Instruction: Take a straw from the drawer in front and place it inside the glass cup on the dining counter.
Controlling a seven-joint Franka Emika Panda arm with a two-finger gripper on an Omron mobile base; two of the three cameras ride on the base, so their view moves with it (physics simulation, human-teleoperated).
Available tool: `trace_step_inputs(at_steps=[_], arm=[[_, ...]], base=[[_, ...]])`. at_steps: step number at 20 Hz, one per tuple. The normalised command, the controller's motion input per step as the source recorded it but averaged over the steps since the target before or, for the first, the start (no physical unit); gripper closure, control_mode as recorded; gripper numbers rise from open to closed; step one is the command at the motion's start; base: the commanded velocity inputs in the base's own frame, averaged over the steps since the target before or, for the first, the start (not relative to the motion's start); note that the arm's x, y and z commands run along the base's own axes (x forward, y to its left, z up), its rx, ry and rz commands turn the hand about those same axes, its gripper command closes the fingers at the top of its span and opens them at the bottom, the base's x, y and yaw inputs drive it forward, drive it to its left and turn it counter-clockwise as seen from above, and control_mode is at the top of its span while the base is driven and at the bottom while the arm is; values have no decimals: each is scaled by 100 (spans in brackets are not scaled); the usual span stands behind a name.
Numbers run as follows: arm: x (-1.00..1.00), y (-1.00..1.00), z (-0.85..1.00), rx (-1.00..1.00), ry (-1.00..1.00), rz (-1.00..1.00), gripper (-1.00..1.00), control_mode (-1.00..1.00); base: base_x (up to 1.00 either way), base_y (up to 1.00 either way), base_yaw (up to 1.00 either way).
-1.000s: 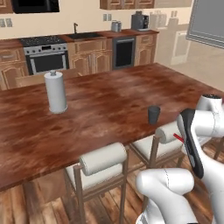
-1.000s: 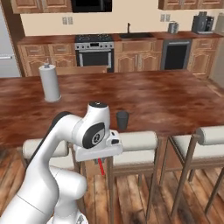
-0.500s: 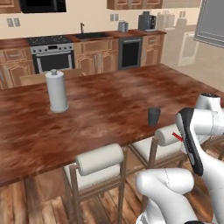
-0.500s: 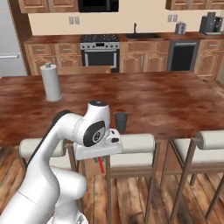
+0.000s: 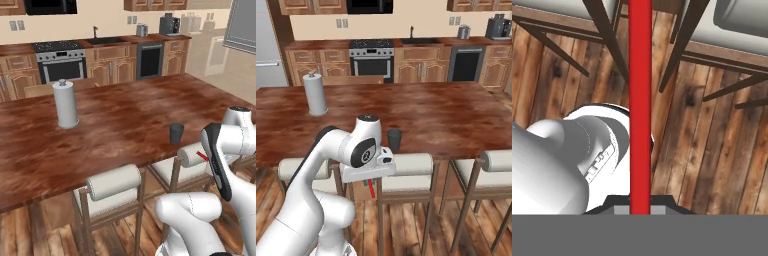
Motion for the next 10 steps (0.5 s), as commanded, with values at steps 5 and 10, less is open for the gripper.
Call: trace_step_inputs(at_steps=[5,10], arm=[[0,0,0,0,0,0,100,100],[0,0,0,0,0,0,100,100]], base=[[27,0,0],[46,0,12]])
